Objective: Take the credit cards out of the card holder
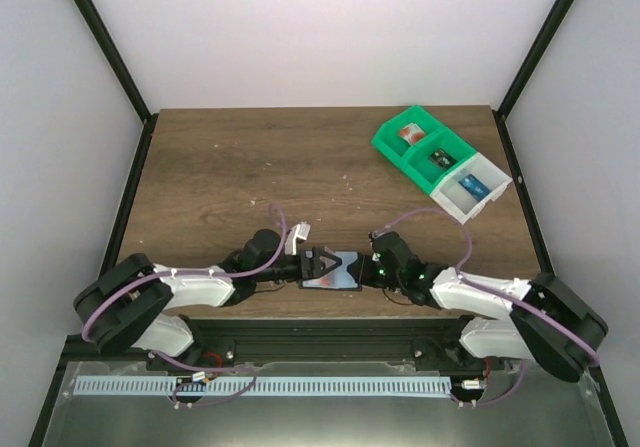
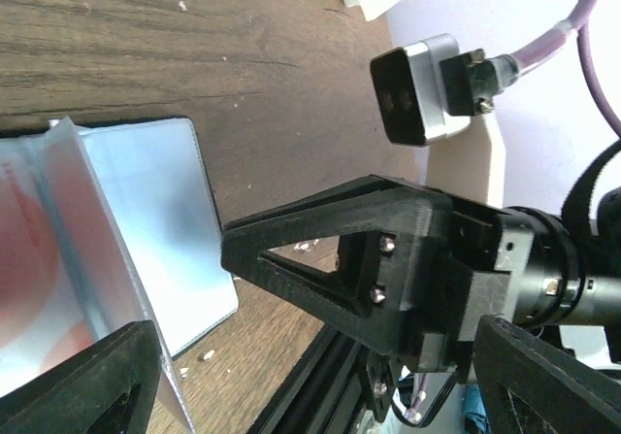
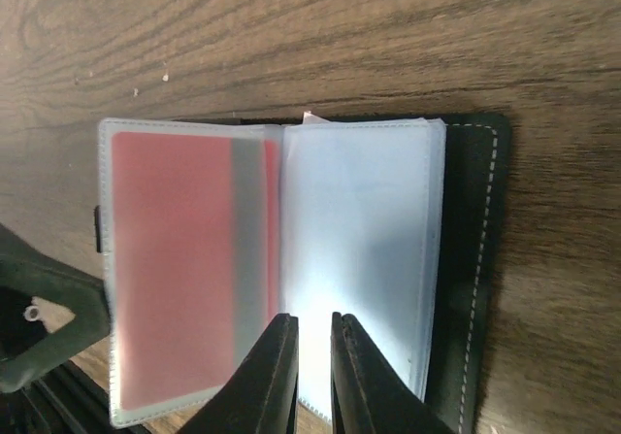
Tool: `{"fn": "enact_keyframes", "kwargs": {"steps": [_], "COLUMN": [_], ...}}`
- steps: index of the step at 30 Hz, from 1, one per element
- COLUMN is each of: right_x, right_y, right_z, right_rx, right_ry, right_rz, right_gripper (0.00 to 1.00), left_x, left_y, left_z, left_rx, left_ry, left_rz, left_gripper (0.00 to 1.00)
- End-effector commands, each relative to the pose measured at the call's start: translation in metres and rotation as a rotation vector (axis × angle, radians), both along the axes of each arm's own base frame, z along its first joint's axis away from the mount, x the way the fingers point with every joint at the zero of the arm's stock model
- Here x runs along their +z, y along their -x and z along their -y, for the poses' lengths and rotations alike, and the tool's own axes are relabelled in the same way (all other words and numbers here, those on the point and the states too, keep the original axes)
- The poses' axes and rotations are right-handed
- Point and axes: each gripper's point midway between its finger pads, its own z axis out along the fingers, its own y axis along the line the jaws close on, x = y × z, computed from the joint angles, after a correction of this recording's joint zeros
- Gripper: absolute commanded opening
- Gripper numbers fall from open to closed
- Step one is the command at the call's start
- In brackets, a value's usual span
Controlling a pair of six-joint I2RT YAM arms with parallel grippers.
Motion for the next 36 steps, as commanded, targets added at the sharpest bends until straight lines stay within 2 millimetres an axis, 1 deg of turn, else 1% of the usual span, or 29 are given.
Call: {"fn": "enact_keyframes", "kwargs": {"steps": [1,3,5,8,12,17,21,24,26,28,29,31,34,36], "right_x": [0.01,0.016,0.021,0.027,0.03,0.033,0.036,0.037,0.034,0.029,0.027,0.022,0.016,0.011], "right_y": [-0.003,-0.003,-0.003,-0.003,-0.001,0.001,0.003,0.004,0.002,0.001,0.0,0.0,-0.001,-0.001], "right_z": [0.012,0.016,0.02,0.026,0.03,0.028,0.017,0.007,0.004,0.002,0.001,-0.001,-0.002,-0.002], "right_rx": [-0.046,-0.06,-0.072,-0.088,-0.095,-0.083,-0.032,0.001,0.005,0.01,0.011,0.016,0.017,0.017], "right_ry": [0.012,0.0,-0.009,-0.018,-0.026,-0.04,-0.077,-0.104,-0.098,-0.084,-0.077,-0.061,-0.041,-0.029], "right_rz": [0.058,0.087,0.112,0.14,0.151,0.152,0.155,0.148,0.133,0.116,0.108,0.092,0.073,0.063], "right_gripper": [0.13,0.14,0.15,0.16,0.17,0.18,0.19,0.18,0.18,0.17,0.17,0.17,0.17,0.17], "left_x": [0.012,0.012,0.017,0.019,0.017,0.011,-0.007,-0.019,-0.022,-0.021,-0.022,-0.028,-0.035,-0.036], "left_y": [0.001,0.004,0.009,0.009,0.007,0.003,-0.001,-0.004,-0.004,-0.006,-0.007,-0.008,-0.009,-0.01], "left_z": [0.019,0.025,0.029,0.029,0.024,0.014,0.003,-0.005,-0.008,-0.008,-0.009,-0.011,-0.011,-0.01], "left_rx": [-0.035,-0.058,-0.083,-0.084,-0.061,-0.014,0.025,0.048,0.052,0.052,0.055,0.057,0.055,0.049], "left_ry": [0.05,0.054,0.069,0.064,0.036,-0.004,-0.076,-0.086,-0.071,-0.056,-0.059,-0.078,-0.097,-0.092], "left_rz": [0.005,-0.004,0.006,0.02,0.038,0.053,0.028,-0.016,-0.036,-0.03,-0.028,-0.034,-0.043,-0.041], "left_gripper": [0.9,0.89,0.89,0.89,0.89,0.88,0.85,0.8,0.75,0.66,0.6,0.53,0.53,0.54]}}
